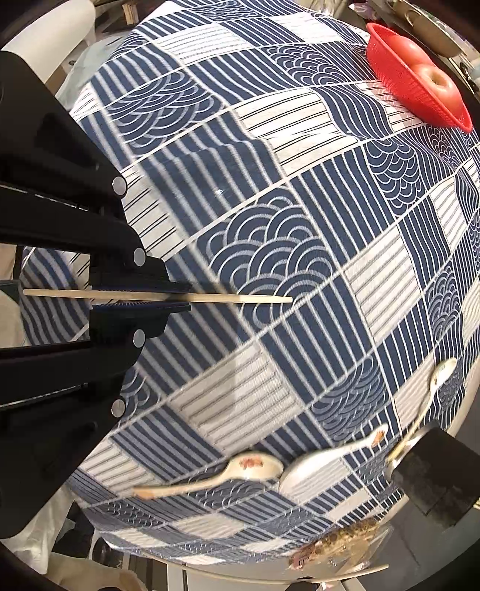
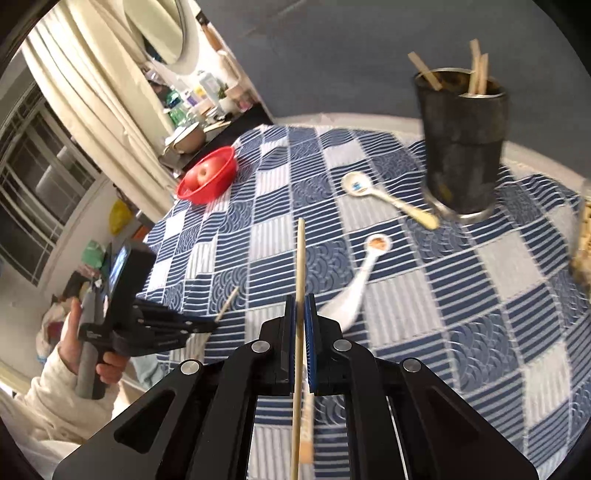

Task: Organize utensils
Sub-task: 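Lift both chopsticks and carry them over the black cup, then drop both chopsticks into the black cup by opening both tools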

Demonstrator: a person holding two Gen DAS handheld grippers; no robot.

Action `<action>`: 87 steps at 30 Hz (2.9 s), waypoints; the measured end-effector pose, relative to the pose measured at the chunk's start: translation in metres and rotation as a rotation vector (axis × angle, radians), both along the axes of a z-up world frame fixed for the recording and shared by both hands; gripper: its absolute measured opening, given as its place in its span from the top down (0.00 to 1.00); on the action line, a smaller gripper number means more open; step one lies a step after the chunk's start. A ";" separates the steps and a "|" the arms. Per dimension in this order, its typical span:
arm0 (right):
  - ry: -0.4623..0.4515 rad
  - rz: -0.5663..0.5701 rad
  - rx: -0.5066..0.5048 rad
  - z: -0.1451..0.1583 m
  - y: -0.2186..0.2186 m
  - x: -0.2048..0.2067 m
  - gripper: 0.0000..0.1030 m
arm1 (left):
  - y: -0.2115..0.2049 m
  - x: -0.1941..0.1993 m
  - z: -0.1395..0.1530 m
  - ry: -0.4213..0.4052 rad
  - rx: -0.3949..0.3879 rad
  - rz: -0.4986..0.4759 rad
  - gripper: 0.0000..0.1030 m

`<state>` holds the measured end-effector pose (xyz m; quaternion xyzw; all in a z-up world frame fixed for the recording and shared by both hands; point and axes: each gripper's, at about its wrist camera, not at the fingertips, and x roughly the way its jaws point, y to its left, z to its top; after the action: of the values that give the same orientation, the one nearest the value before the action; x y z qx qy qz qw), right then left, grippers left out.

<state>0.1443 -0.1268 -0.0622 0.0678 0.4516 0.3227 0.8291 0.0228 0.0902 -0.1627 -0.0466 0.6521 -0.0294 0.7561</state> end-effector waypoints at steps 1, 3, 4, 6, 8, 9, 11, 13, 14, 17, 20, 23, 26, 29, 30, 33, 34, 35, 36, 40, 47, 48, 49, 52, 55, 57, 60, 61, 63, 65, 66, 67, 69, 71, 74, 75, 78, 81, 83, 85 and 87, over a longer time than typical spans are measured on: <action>-0.014 -0.014 -0.003 0.004 -0.009 -0.001 0.96 | -0.004 -0.007 0.004 -0.012 0.002 0.003 0.96; -0.029 -0.036 0.001 0.012 -0.024 -0.001 0.96 | -0.015 -0.015 0.017 -0.038 0.001 0.004 0.96; -0.045 -0.051 0.002 0.018 -0.034 -0.001 0.95 | -0.017 -0.017 0.026 -0.046 -0.002 0.004 0.96; -0.074 -0.082 0.007 0.029 -0.051 -0.001 0.96 | -0.025 -0.021 0.038 -0.064 -0.003 -0.008 0.96; -0.088 -0.106 0.026 0.038 -0.064 0.001 0.96 | -0.022 -0.010 0.055 -0.085 0.004 -0.030 0.96; -0.094 -0.117 0.031 0.043 -0.070 0.003 0.96 | -0.017 0.001 0.061 -0.095 0.000 -0.041 0.96; -0.120 -0.141 0.033 0.053 -0.082 0.010 0.96 | -0.018 0.023 0.076 -0.118 -0.014 -0.055 0.96; -0.155 -0.162 0.050 0.066 -0.092 0.018 0.95 | -0.020 0.050 0.087 -0.139 -0.023 -0.075 0.96; -0.172 -0.171 0.059 0.071 -0.096 0.021 0.95 | -0.019 0.064 0.085 -0.145 -0.023 -0.081 0.96; -0.220 -0.204 0.089 0.087 -0.107 0.035 0.95 | -0.014 0.099 0.110 -0.175 -0.042 -0.111 0.96; -0.265 -0.237 0.099 0.104 -0.111 0.046 0.95 | -0.018 0.127 0.122 -0.212 -0.042 -0.132 0.96; -0.303 -0.250 0.132 0.116 -0.114 0.057 0.95 | -0.022 0.150 0.144 -0.258 -0.064 -0.159 0.96; -0.324 -0.254 0.150 0.124 -0.114 0.072 0.95 | -0.028 0.171 0.164 -0.309 -0.074 -0.178 0.96; -0.351 -0.251 0.156 0.133 -0.114 0.087 0.95 | -0.034 0.194 0.182 -0.361 -0.103 -0.204 0.96; -0.359 -0.249 0.161 0.136 -0.114 0.090 0.95 | -0.036 0.203 0.187 -0.376 -0.117 -0.212 0.96; -0.399 -0.237 0.183 0.148 -0.115 0.103 0.95 | -0.041 0.227 0.199 -0.417 -0.146 -0.235 0.96; -0.419 -0.231 0.197 0.152 -0.116 0.109 0.95 | -0.043 0.234 0.202 -0.429 -0.158 -0.244 0.96; -0.444 -0.226 0.214 0.154 -0.117 0.112 0.95 | -0.045 0.241 0.207 -0.449 -0.173 -0.256 0.96; -0.457 -0.221 0.227 0.157 -0.117 0.116 0.95 | -0.047 0.248 0.211 -0.465 -0.186 -0.266 0.96; -0.497 -0.235 0.243 0.163 -0.121 0.138 0.95 | -0.056 0.277 0.222 -0.499 -0.251 -0.293 0.96; -0.539 -0.237 0.269 0.164 -0.123 0.170 0.95 | -0.073 0.314 0.229 -0.548 -0.337 -0.329 0.95; -0.543 -0.237 0.269 0.163 -0.122 0.174 0.95 | -0.076 0.320 0.229 -0.555 -0.356 -0.335 0.95; -0.542 -0.232 0.275 0.161 -0.122 0.178 0.95 | -0.079 0.325 0.230 -0.561 -0.369 -0.344 0.96; -0.536 -0.223 0.281 0.152 -0.121 0.190 0.95 | -0.083 0.335 0.230 -0.577 -0.445 -0.377 0.95; -0.528 -0.224 0.274 0.143 -0.122 0.199 0.95 | -0.086 0.347 0.228 -0.609 -0.492 -0.385 0.95; -0.527 -0.226 0.295 0.137 -0.123 0.203 0.95 | -0.087 0.350 0.227 -0.639 -0.525 -0.400 0.95; -0.527 -0.236 0.302 0.129 -0.124 0.209 0.95 | -0.088 0.358 0.224 -0.672 -0.575 -0.421 0.95; -0.526 -0.230 0.312 0.126 -0.125 0.211 0.95 | -0.089 0.361 0.222 -0.681 -0.586 -0.426 0.95; -0.532 -0.230 0.304 0.122 -0.121 0.216 0.95 | -0.089 0.366 0.218 -0.691 -0.615 -0.434 0.95; -0.535 -0.229 0.282 0.116 -0.118 0.220 0.95 | -0.089 0.372 0.213 -0.703 -0.627 -0.436 0.95; -0.535 -0.229 0.277 0.114 -0.118 0.221 0.95 | -0.089 0.374 0.210 -0.708 -0.634 -0.438 0.95; -0.536 -0.228 0.272 0.110 -0.117 0.223 0.95 | -0.089 0.377 0.208 -0.713 -0.641 -0.439 0.95; -0.538 -0.233 0.248 0.103 -0.117 0.225 0.95 | -0.092 0.380 0.201 -0.727 -0.652 -0.447 0.95; -0.529 -0.235 0.235 0.096 -0.115 0.228 0.95 | -0.096 0.383 0.193 -0.740 -0.654 -0.465 0.95; -0.505 -0.239 0.219 0.084 -0.115 0.231 0.95 | -0.103 0.384 0.182 -0.740 -0.656 -0.484 0.95; -0.497 -0.242 0.213 0.080 -0.113 0.232 0.95 | -0.104 0.384 0.178 -0.738 -0.656 -0.487 0.95; -0.472 -0.243 0.200 0.070 -0.111 0.232 0.95 | -0.111 0.382 0.168 -0.720 -0.650 -0.491 0.95; -0.454 -0.239 0.178 0.065 -0.105 0.229 0.95 | -0.110 0.377 0.161 -0.714 -0.636 -0.487 0.95; -0.441 -0.240 0.158 0.062 -0.102 0.227 0.95 | -0.109 0.372 0.160 -0.712 -0.625 -0.487 0.95; -0.424 -0.244 0.148 0.061 -0.101 0.223 0.94 | -0.113 0.367 0.164 -0.707 -0.604 -0.495 0.95; -0.417 -0.265 0.110 0.064 -0.095 0.219 0.91 | -0.115 0.360 0.169 -0.697 -0.570 -0.495 0.95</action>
<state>0.3631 -0.2223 0.0016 0.1036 0.2397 0.2423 0.9344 0.3832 -0.0245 0.0065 -0.0826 0.3189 -0.3980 0.8562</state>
